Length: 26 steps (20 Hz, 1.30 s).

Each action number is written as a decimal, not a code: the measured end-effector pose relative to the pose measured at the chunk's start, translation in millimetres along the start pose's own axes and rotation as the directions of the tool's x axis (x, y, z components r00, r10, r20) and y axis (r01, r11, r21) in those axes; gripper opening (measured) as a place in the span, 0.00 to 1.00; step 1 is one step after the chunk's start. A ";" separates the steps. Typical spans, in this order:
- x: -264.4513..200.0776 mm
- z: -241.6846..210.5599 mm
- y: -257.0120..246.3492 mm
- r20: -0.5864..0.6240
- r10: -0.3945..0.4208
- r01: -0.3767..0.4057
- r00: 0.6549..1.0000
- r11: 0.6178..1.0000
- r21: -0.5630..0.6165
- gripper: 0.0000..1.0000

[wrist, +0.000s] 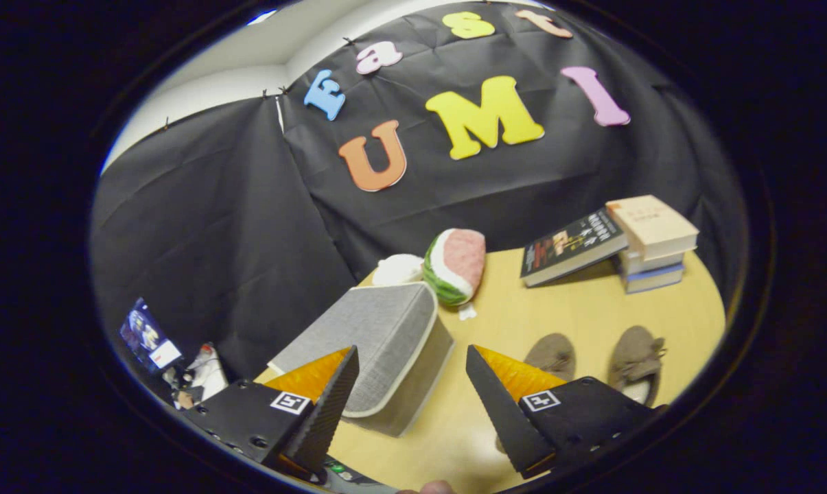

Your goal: Open the storage box then place both shoes into the box .Put the left shoe in first, then the right shoe, with the right side of both shoes facing outward in a uniform manner.

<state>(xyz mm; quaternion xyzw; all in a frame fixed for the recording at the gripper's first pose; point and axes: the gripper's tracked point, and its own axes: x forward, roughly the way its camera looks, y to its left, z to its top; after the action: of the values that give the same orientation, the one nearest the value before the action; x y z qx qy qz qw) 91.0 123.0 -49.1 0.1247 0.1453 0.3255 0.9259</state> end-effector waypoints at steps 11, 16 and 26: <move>75.4 -34.8 8.4 -0.135 0.252 -0.187 0.958 0.909 0.372 0.95; 84.4 -44.4 21.8 -0.174 0.342 -0.233 0.924 0.860 0.454 0.95; 91.5 -39.8 24.7 -0.212 0.374 -0.227 0.903 0.833 0.504 0.73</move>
<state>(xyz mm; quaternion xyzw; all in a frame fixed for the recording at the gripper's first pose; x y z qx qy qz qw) 131.3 205.6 -95.2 0.3144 0.3374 0.4389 0.7711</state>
